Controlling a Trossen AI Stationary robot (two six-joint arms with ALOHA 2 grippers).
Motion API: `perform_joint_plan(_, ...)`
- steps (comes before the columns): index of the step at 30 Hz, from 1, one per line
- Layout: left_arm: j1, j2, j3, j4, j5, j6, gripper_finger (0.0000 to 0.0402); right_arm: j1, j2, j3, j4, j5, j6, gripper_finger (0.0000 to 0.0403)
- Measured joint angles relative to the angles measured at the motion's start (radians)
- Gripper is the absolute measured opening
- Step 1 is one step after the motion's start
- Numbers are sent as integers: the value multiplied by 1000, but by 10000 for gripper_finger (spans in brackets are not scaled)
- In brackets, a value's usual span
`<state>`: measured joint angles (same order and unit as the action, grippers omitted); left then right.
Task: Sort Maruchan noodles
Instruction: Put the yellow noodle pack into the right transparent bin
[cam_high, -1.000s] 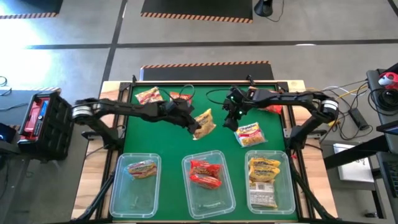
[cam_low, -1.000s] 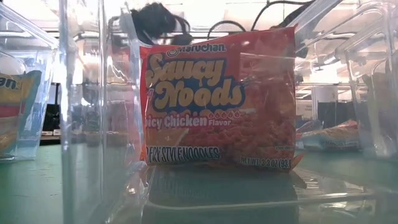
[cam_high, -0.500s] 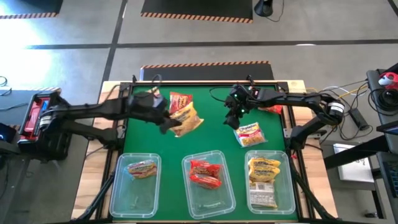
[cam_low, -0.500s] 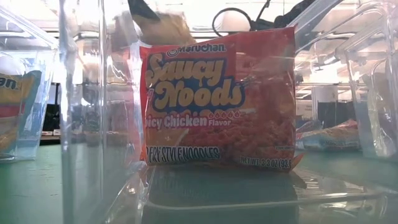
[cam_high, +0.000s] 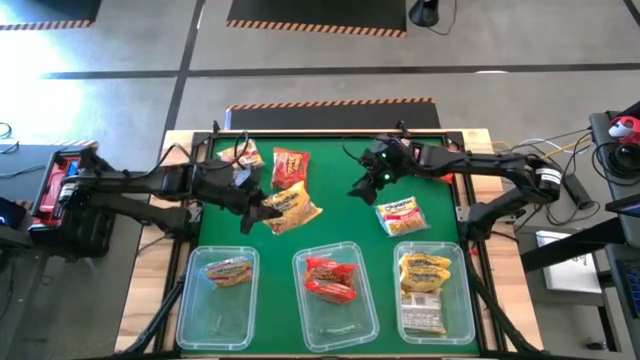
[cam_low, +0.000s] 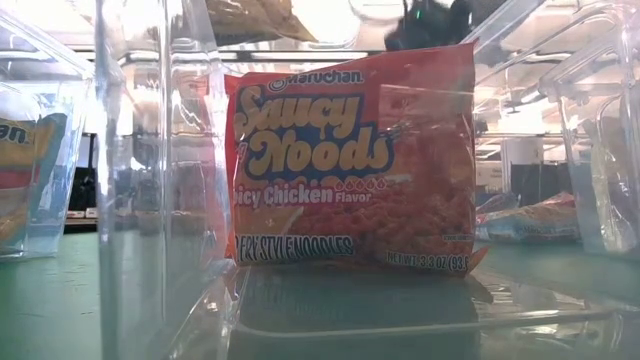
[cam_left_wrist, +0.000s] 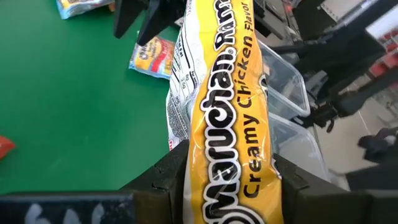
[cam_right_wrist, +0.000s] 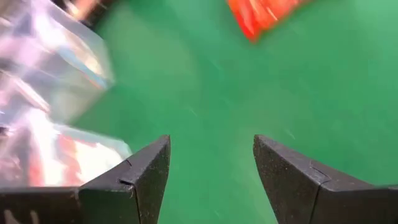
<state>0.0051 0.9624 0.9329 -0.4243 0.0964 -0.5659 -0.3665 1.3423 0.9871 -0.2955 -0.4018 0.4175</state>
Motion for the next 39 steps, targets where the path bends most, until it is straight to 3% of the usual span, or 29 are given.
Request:
perform_joint_plan(13,-3,50,0,10,0,51,123,302,-17,0,314,186,159,219)
perform_joint_plan(23,-23,80,0,33,-1,-113,123,356,-4,19,359,190,249,219)
perform_joint_plan(33,-122,138,0,125,-7,-207,123,352,-3,37,352,51,295,219)
perform_joint_plan(39,-155,162,0,122,-44,-274,123,334,-3,46,352,-127,402,219)
